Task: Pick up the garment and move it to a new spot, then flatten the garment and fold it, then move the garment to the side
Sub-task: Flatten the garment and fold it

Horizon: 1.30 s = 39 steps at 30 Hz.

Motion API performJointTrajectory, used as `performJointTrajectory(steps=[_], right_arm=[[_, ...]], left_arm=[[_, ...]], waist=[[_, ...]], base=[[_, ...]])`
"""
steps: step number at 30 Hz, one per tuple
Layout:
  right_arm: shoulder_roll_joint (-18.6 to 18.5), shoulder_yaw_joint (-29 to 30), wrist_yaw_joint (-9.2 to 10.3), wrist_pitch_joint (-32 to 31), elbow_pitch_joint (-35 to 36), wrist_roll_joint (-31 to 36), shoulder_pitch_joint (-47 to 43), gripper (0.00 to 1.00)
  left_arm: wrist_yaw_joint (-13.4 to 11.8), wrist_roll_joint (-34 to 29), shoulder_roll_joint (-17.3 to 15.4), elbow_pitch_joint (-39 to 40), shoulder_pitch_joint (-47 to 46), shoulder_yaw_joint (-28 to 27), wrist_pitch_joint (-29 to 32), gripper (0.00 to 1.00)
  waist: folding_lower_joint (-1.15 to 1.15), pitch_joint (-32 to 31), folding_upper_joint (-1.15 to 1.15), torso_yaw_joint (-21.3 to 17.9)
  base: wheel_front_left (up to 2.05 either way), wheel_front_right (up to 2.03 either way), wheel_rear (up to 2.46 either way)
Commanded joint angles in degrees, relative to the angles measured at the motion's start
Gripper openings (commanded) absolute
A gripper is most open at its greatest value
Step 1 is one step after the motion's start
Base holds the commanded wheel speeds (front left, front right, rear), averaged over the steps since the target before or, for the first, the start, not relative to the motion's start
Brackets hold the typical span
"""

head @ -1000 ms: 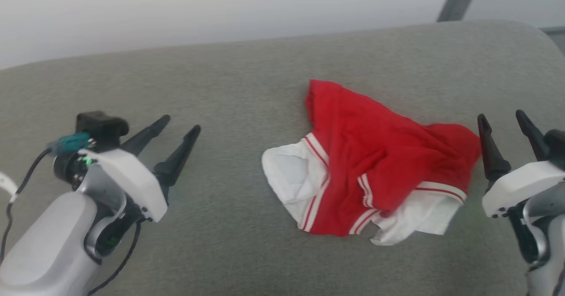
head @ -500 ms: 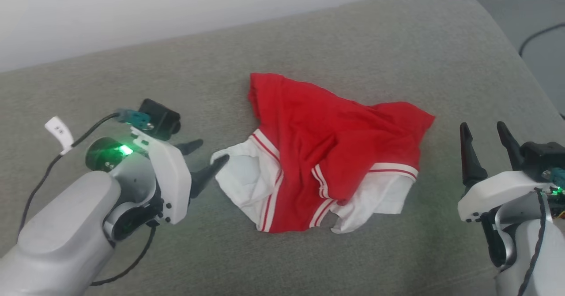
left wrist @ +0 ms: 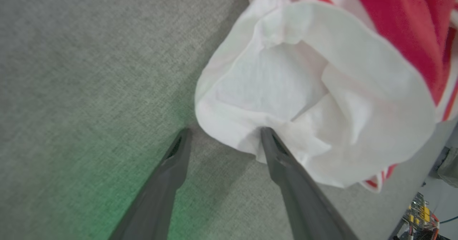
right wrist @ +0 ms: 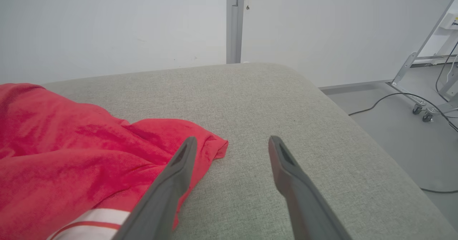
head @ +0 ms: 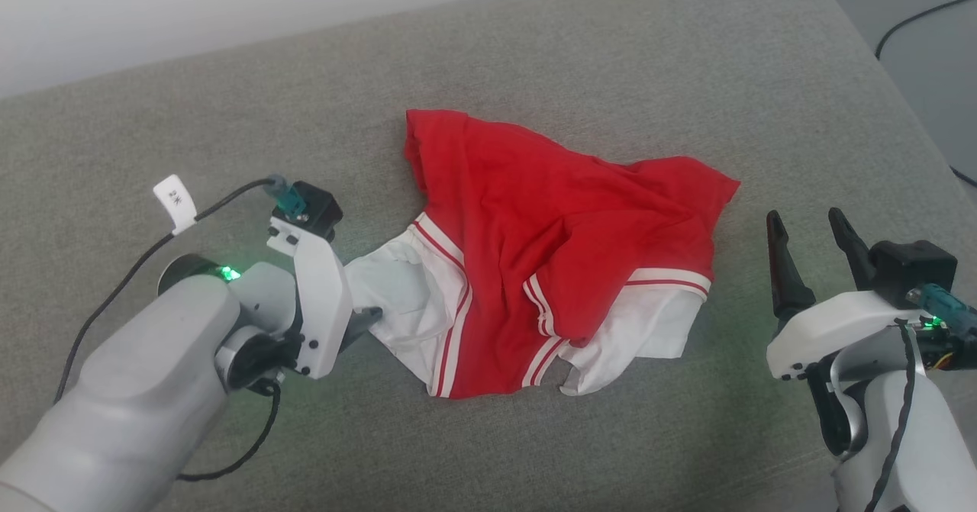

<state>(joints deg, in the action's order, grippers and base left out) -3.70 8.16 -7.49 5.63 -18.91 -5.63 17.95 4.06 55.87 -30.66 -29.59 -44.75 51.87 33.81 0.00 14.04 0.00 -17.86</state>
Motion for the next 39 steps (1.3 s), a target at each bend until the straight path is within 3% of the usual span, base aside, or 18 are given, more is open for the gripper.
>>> performJointTrajectory(steps=[1, 2, 3, 7, 10, 19, 29, 38, 39], right_arm=[[0.2, 0.0, -0.01, 0.5, -0.3, 0.2, 0.7, 1.00], [0.2, 0.1, -0.01, 0.5, -0.5, 0.3, 1.0, 1.00], [0.2, -0.1, -0.01, 0.4, -0.7, 0.5, 1.1, 1.00], [0.1, 0.6, -0.01, 0.6, -1.0, 1.0, 1.5, 1.00], [-0.2, 1.1, -0.01, 0.6, -1.0, 1.4, 1.5, 1.00], [-1.2, 3.4, -0.01, -0.4, -0.1, 3.0, -0.3, 1.00], [-1.6, 3.8, -0.01, -2.2, 2.0, 3.7, -1.8, 1.00], [-1.8, 2.7, -0.01, -3.4, 3.2, 3.2, -1.9, 1.00], [-1.9, 2.6, -0.01, -3.6, 3.3, 3.0, -1.9, 1.00]], left_arm=[[-0.1, 0.0, 1.0, -2.0, 1.3, 1.6, 1.6, 0.89], [-0.1, 0.1, 1.6, -2.8, 1.2, 1.9, 2.0, 0.37], [-0.2, 0.2, 2.1, -3.8, 1.2, 2.1, 2.6, 0.00], [0.0, 0.0, 3.6, -6.1, 0.3, 2.8, 3.6, 0.00], [0.2, -0.1, 2.7, -6.6, -0.4, 2.3, 2.8, 0.00], [-1.6, 1.4, -3.5, -5.5, -0.4, -1.9, -0.6, 0.00], [-6.3, 4.9, -12.3, -5.6, 4.8, -7.2, -3.8, 0.00], [-6.2, 8.9, -10.9, -8.4, 8.6, -9.6, -6.5, 0.00], [-6.3, 9.1, -10.8, -8.7, 8.7, -9.7, -6.6, 0.31]], waist=[[0.00, 0.4, 0.00, 0.1], [0.00, 0.6, 0.00, 0.2], [0.00, 0.8, 0.00, 0.3], [0.00, 1.5, 0.00, 1.2], [0.00, 1.4, 0.00, 2.3], [0.00, -0.5, 0.00, 7.6], [0.00, -1.9, 0.00, 12.9], [0.00, -1.9, 0.00, 14.6], [0.00, -2.0, 0.00, 14.7]], base=[[0.00, 0.00, 0.00], [0.00, 0.00, 0.00], [0.00, 0.00, 0.00], [0.00, 0.00, 0.00], [0.00, 0.00, 0.00], [0.00, 0.00, 0.00], [0.00, 0.00, 0.00], [0.00, 0.00, 0.00], [0.00, 0.00, 0.00]])
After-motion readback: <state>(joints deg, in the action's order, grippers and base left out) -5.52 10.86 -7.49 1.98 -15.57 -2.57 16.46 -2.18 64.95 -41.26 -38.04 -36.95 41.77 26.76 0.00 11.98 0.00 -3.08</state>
